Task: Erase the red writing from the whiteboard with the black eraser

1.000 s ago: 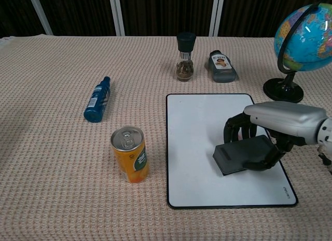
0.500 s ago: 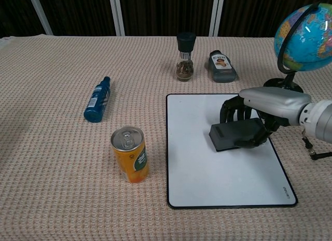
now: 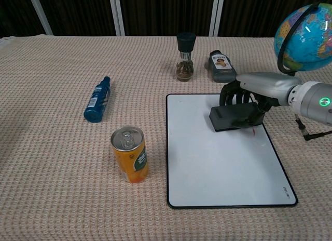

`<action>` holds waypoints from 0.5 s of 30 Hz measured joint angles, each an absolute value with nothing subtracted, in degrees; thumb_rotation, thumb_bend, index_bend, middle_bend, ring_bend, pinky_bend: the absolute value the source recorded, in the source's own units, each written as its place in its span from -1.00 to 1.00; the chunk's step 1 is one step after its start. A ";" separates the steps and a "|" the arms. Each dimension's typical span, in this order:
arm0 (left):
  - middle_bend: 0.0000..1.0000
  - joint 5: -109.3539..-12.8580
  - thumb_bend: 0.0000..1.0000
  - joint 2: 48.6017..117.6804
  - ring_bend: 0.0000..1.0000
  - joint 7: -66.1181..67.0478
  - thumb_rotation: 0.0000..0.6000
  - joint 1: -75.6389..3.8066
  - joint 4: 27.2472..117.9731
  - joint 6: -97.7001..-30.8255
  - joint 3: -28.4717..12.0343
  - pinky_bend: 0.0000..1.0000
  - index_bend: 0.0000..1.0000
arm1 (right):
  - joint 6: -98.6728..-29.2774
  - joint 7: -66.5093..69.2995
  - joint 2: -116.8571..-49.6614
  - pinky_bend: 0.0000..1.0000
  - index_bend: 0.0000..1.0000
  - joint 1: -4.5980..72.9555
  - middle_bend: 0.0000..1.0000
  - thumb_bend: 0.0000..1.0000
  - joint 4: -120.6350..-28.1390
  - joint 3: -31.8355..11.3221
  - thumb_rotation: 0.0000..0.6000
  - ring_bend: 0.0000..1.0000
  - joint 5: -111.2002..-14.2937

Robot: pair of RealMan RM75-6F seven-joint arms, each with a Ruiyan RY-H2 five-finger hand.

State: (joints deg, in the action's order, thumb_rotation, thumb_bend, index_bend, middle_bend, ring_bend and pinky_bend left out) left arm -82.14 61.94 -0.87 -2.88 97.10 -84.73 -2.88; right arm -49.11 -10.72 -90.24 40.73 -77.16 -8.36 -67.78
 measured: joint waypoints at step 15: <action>-0.91 -82.26 0.48 61.92 -1.00 -0.84 1.00 -2.88 97.12 -84.76 -2.83 -0.99 -0.61 | -52.84 -9.65 -87.76 -0.25 0.07 37.85 0.02 -0.12 -83.00 -5.68 1.00 -0.04 -71.34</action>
